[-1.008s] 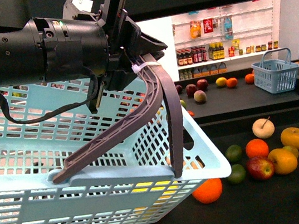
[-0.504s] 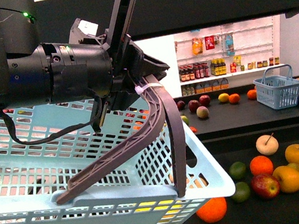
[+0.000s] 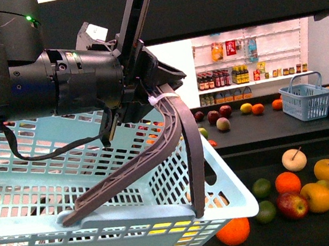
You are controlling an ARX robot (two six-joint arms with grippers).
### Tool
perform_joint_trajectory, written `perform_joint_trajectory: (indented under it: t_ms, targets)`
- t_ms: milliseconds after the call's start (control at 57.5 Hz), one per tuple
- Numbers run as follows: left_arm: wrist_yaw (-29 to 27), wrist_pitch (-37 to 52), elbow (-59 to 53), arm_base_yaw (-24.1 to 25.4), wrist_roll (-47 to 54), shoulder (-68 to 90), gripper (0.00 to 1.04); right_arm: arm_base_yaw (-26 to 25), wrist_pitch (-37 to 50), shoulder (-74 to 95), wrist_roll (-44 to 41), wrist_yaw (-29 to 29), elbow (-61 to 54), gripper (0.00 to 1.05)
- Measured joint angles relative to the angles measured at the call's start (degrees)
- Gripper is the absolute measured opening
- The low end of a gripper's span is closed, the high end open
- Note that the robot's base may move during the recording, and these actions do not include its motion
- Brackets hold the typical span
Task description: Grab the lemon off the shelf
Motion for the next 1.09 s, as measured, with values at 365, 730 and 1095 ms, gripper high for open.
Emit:
perform_joint_trajectory:
  t_ms: [365, 730, 1095]
  targets:
    - [-21.38, 8.22, -0.02, 2.84, -13.79, 0.17, 0.08, 0.00, 0.00, -0.02, 0.02, 0.02, 0.00, 0.97]
    - [-30.45, 25.31, 0.68, 17.00, -28.17, 4.35, 0.08, 0.00, 0.00, -0.02, 0.02, 0.00, 0.00, 0.97]
    - [-30.82, 48.13, -5.44, 32.22, -32.39, 11.80, 0.08, 0.00, 0.00, -0.04, 0.02, -0.02, 0.00, 0.97]
